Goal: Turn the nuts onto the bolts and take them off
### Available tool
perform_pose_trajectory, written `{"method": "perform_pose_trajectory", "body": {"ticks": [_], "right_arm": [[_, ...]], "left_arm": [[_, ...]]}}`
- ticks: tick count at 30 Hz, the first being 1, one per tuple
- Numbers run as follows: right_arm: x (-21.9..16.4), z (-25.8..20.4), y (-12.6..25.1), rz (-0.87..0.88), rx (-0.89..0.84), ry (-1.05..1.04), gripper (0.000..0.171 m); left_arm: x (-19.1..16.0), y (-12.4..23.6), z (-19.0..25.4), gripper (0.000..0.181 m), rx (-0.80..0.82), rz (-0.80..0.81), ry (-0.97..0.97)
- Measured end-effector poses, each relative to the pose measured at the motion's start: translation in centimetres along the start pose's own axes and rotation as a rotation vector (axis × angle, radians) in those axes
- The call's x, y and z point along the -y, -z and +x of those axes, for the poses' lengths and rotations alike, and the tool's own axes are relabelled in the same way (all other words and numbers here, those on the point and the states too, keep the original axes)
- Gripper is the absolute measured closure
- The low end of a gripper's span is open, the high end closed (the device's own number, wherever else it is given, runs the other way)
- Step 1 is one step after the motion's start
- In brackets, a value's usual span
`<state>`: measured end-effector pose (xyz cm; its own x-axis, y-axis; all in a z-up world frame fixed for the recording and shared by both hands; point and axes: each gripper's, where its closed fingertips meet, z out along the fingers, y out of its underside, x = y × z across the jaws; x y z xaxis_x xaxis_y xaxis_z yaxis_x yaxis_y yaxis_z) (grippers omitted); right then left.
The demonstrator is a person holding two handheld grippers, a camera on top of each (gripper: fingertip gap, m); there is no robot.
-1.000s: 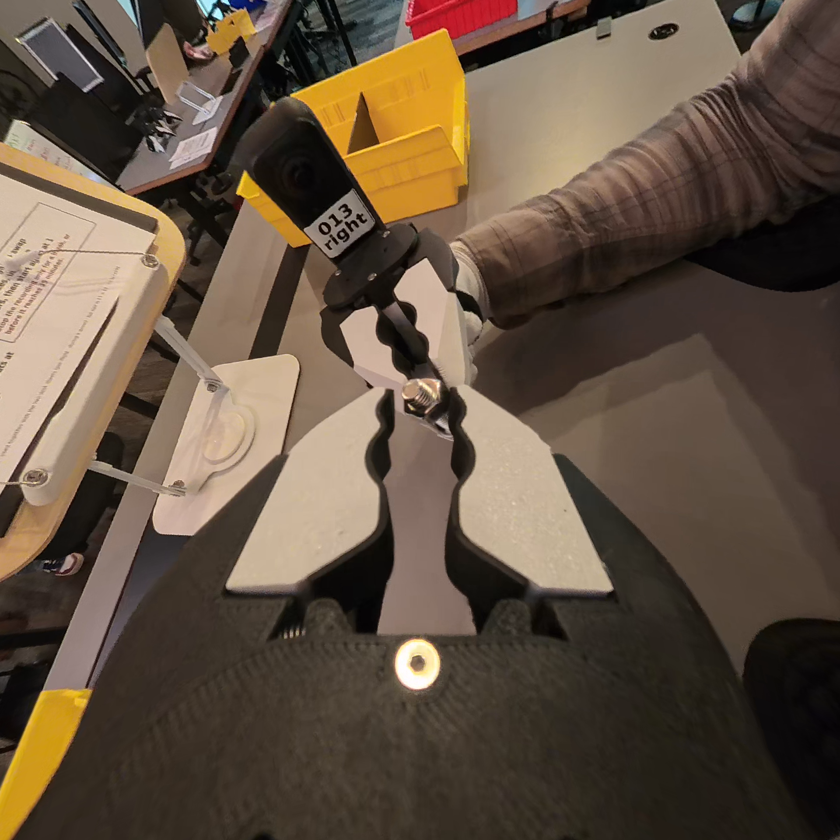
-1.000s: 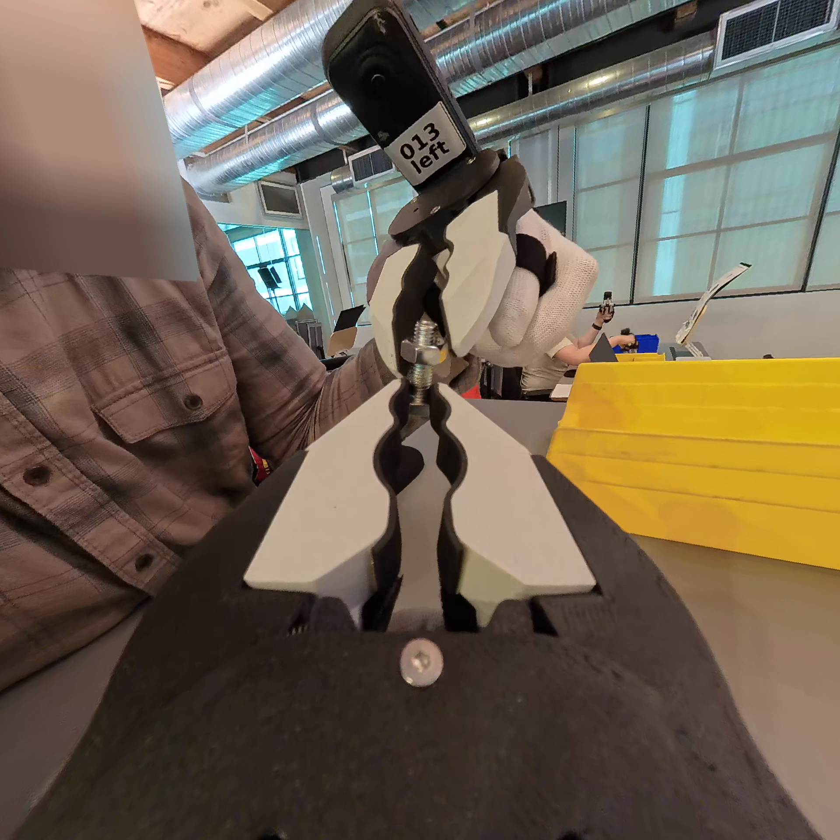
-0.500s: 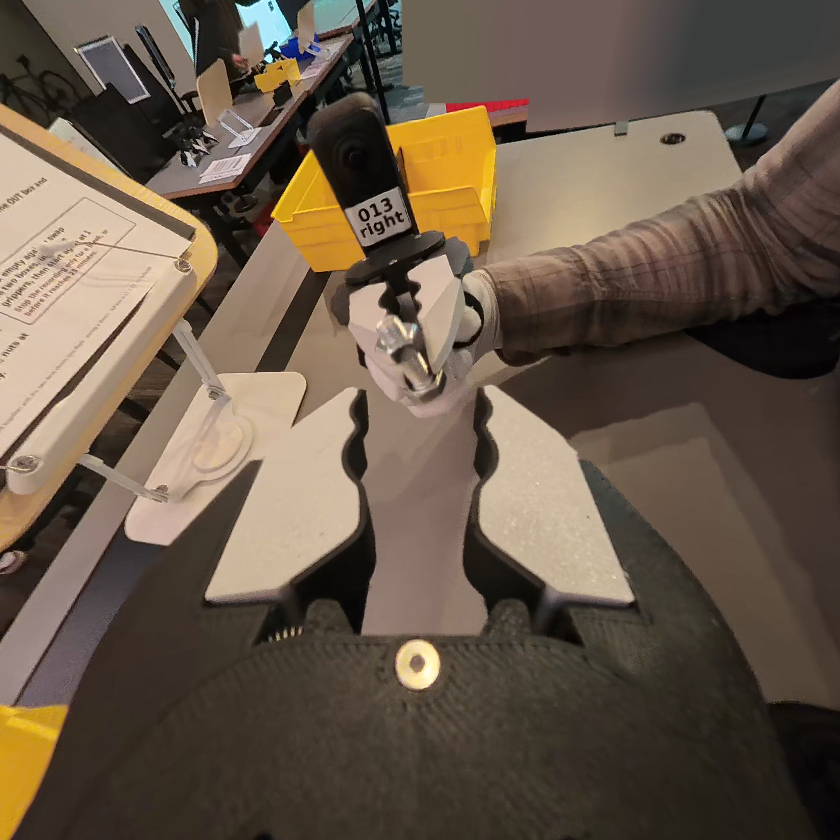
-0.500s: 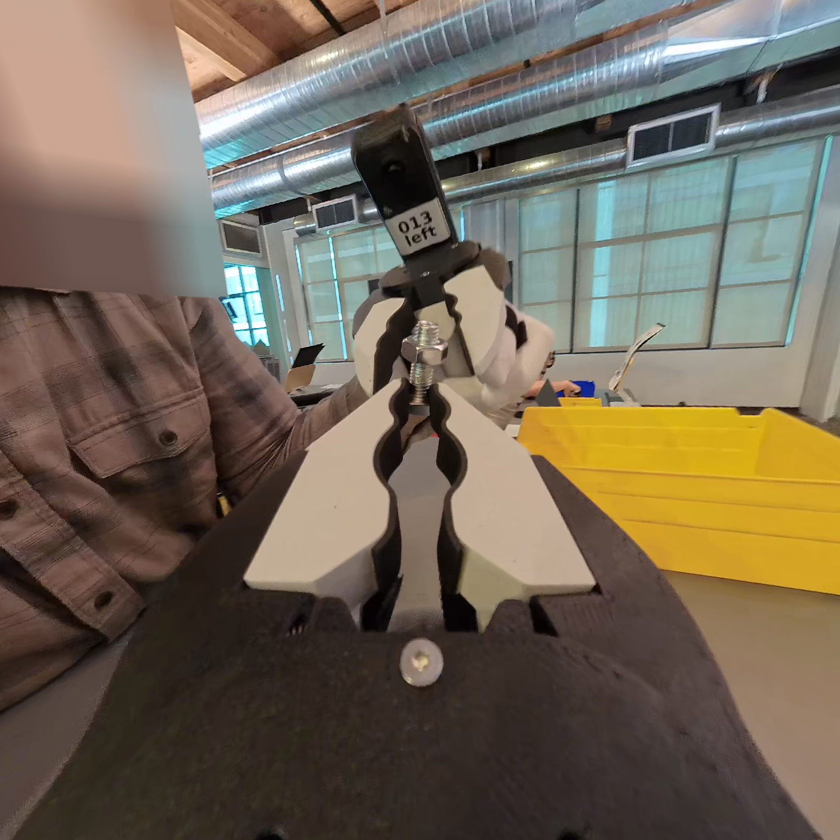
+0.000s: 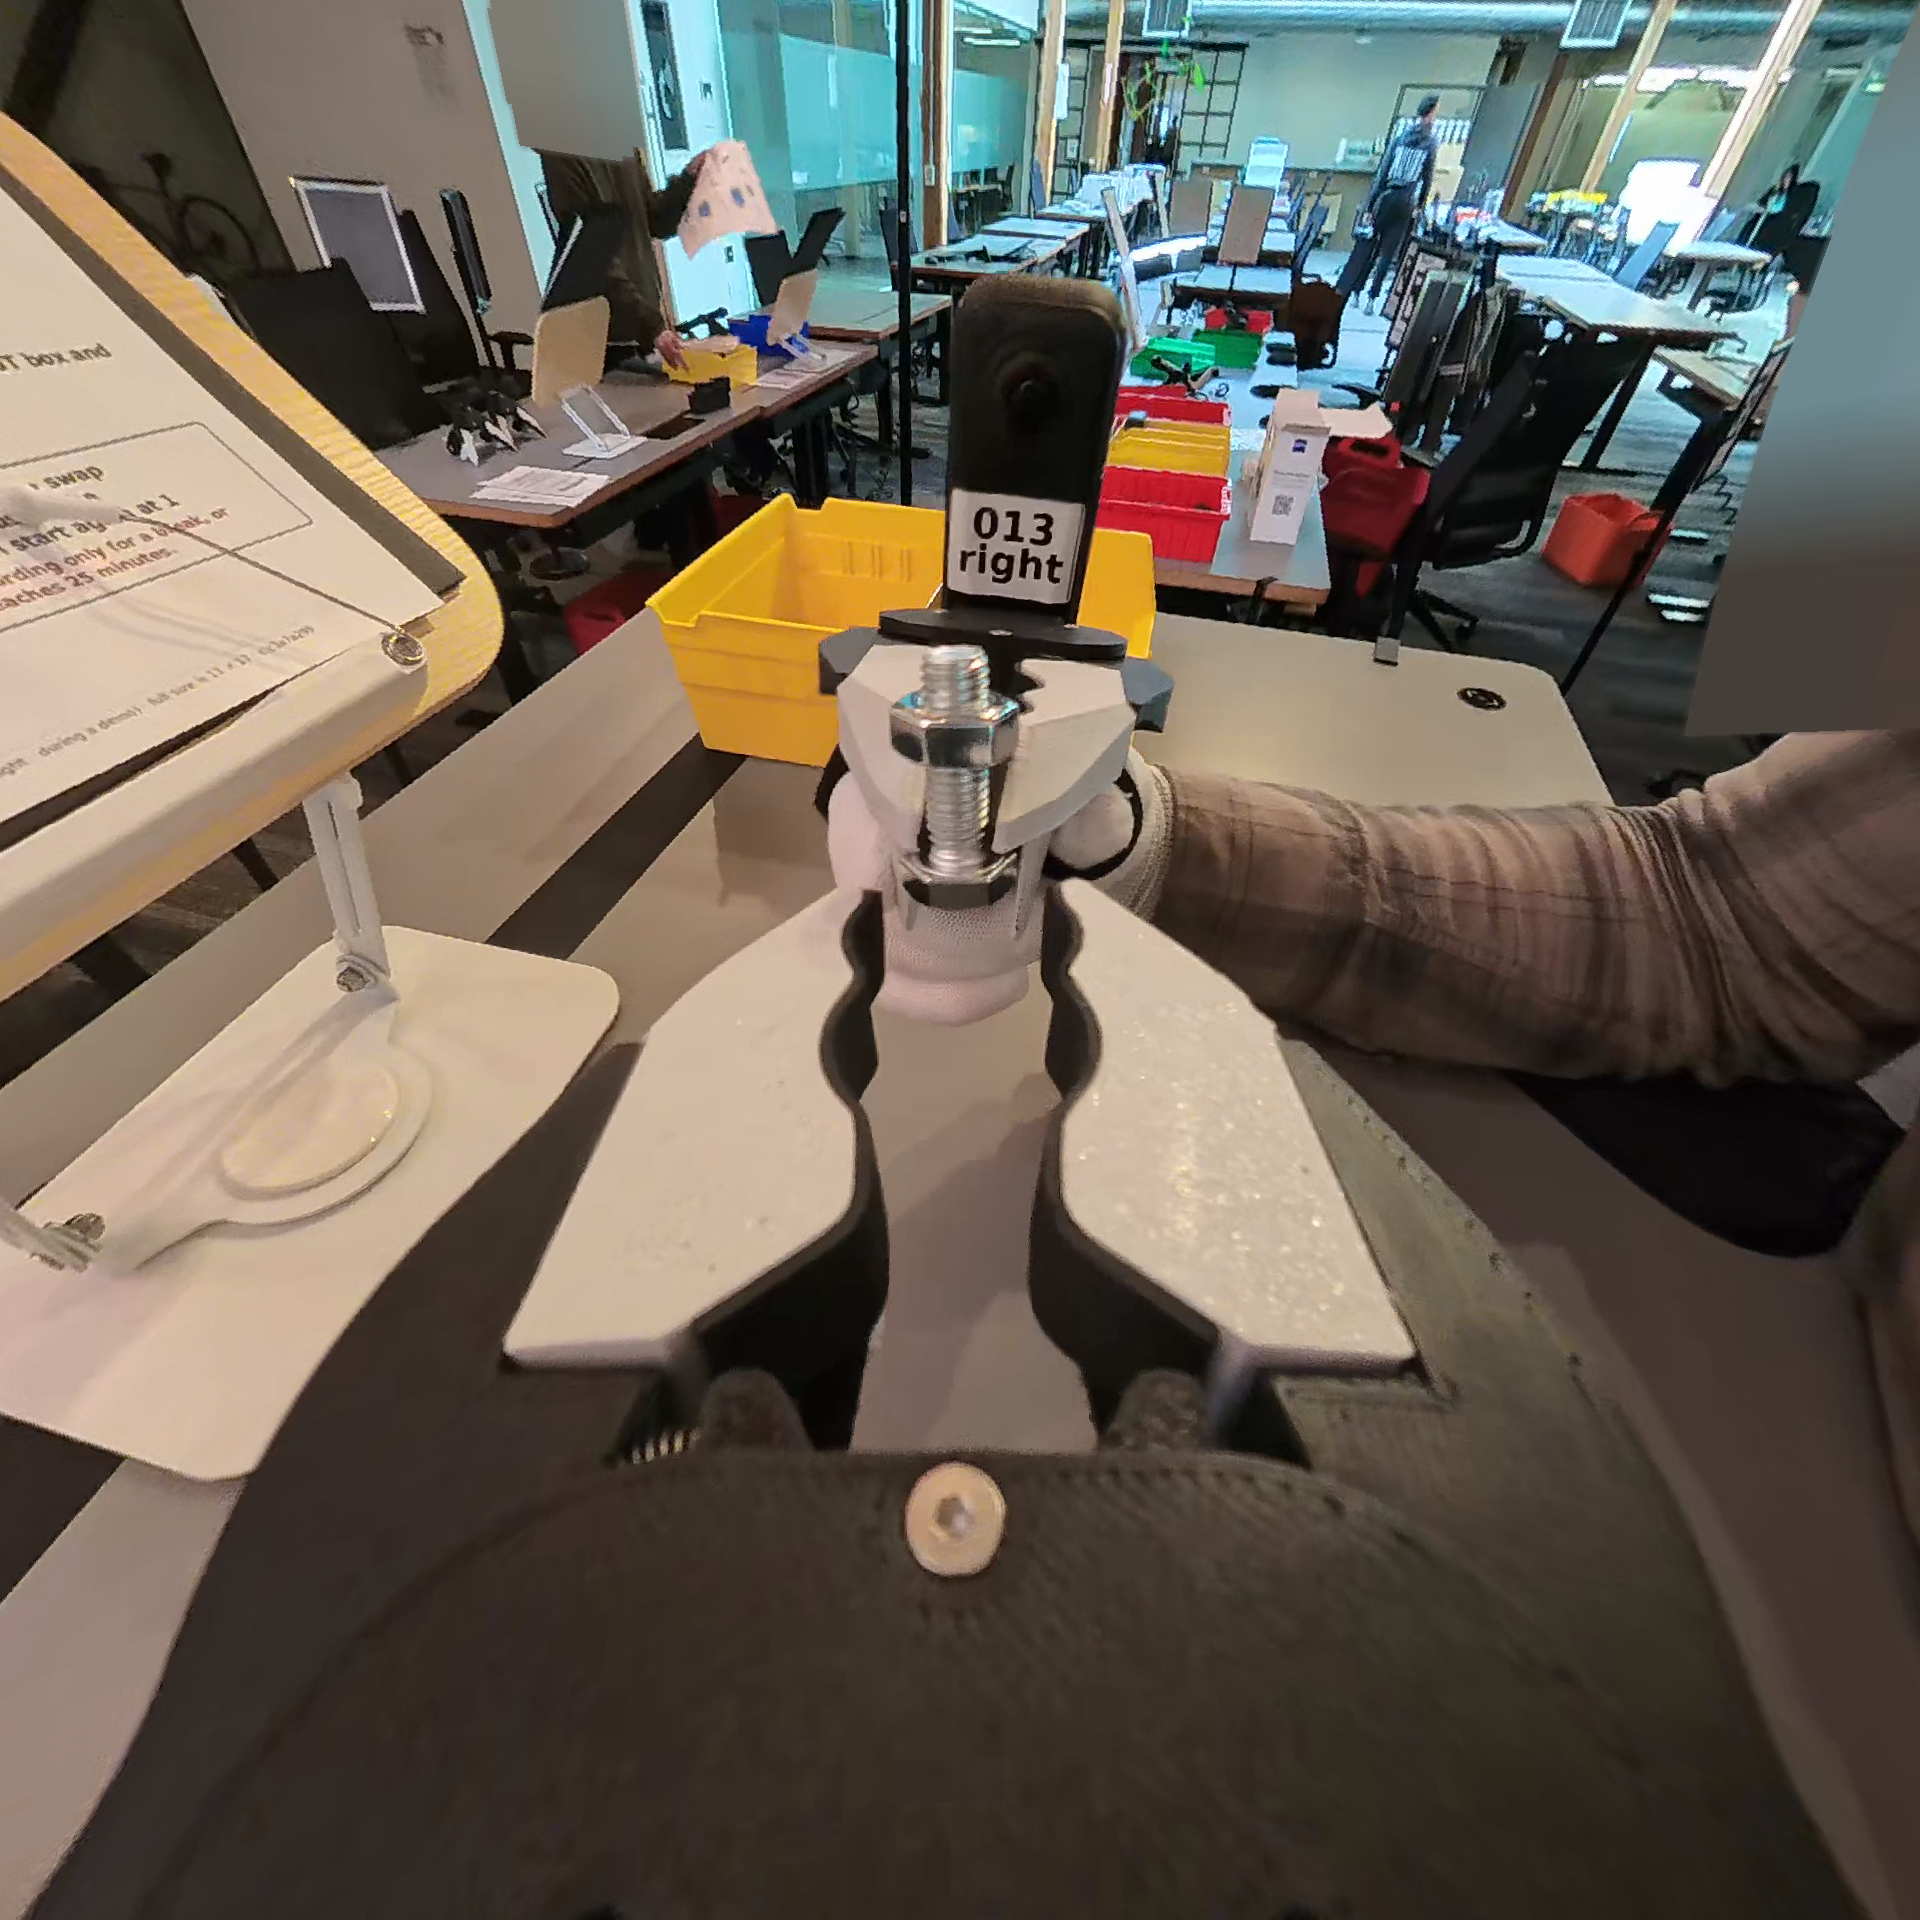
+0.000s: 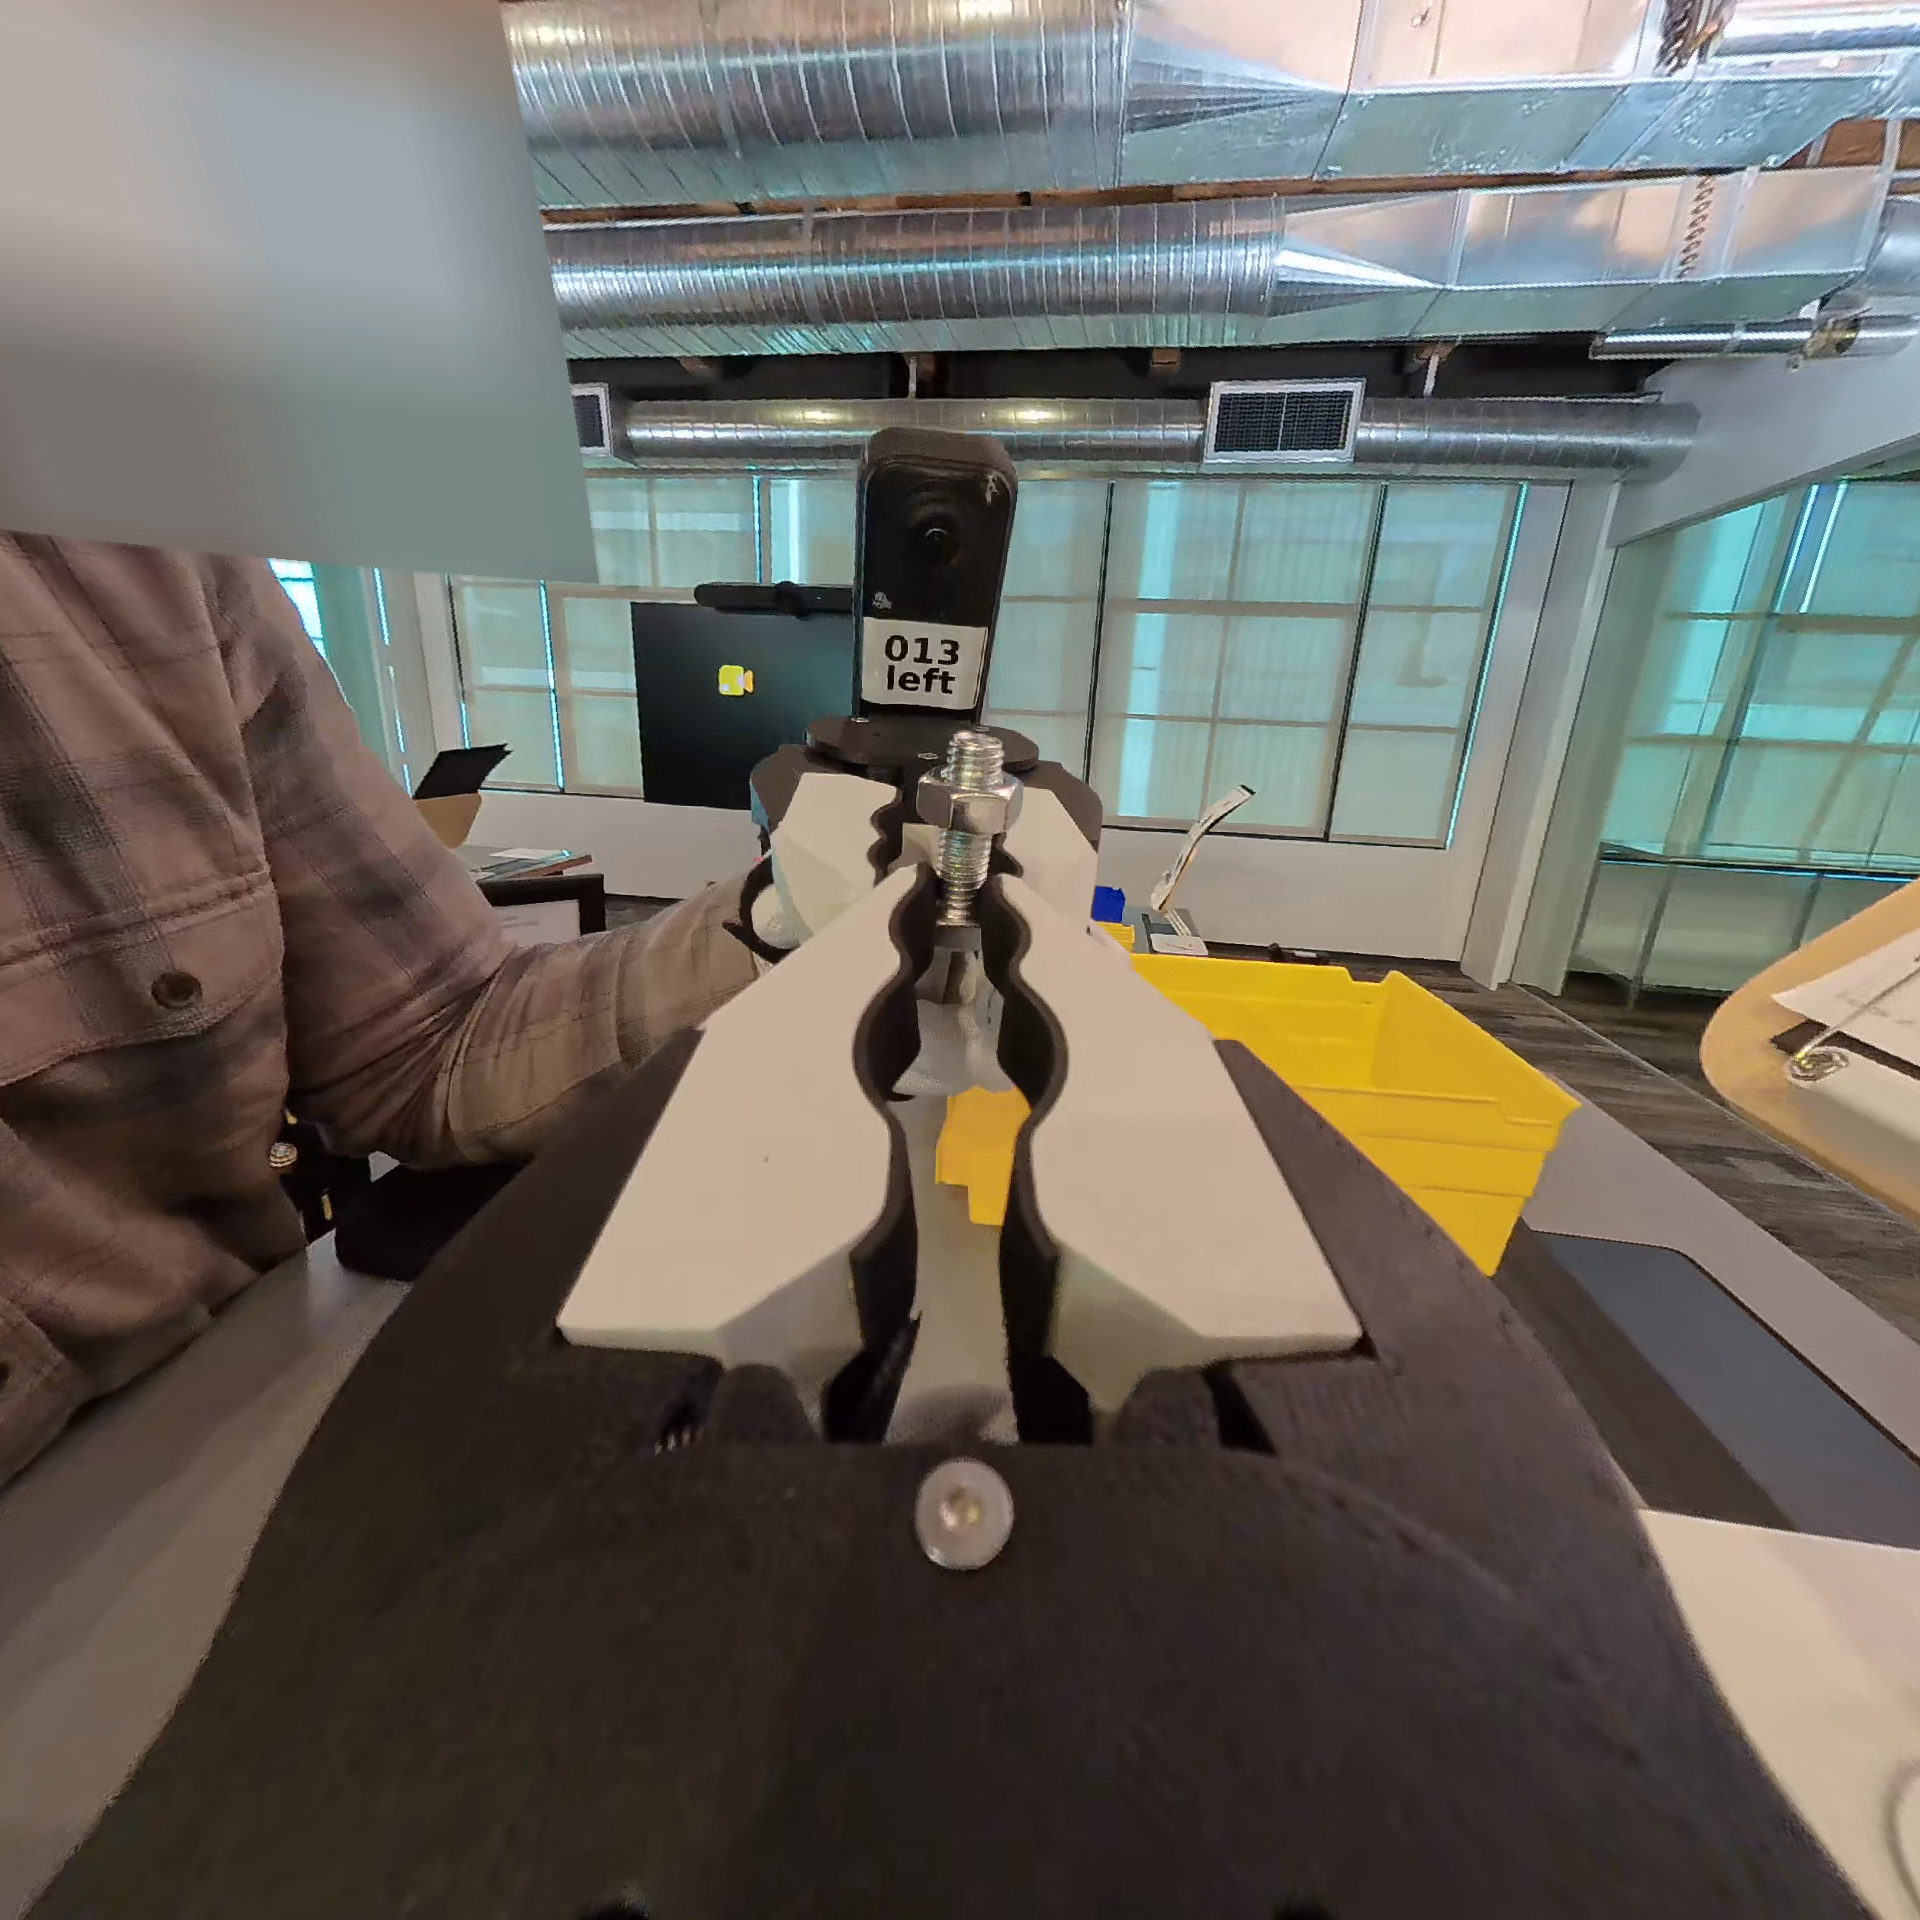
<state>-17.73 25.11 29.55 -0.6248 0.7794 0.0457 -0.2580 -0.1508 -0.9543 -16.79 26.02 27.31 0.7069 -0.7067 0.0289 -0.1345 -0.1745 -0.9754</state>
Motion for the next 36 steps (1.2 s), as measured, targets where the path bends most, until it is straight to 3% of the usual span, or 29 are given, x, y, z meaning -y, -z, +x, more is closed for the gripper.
{"method": "perform_pose_trajectory", "body": {"ticks": [21,25,31,36], "right_arm": [[0.1,0.1,-0.4,-0.004,-0.005,-0.005,0.164],[0.4,1.0,-0.1,-0.029,-0.065,0.013,0.145],[2.1,1.5,0.3,-0.039,-0.131,0.047,0.135],[1.5,1.4,-0.1,-0.08,-0.132,0.054,0.156]], "left_arm": [[0.8,0.0,-0.1,0.162,-0.007,0.09,-0.021],[0.7,-0.2,-0.8,0.162,0.062,0.079,-0.072],[0.7,-1.3,-1.4,0.161,0.139,0.092,-0.107],[0.5,-1.9,-1.3,0.161,0.142,0.102,-0.103]]}}
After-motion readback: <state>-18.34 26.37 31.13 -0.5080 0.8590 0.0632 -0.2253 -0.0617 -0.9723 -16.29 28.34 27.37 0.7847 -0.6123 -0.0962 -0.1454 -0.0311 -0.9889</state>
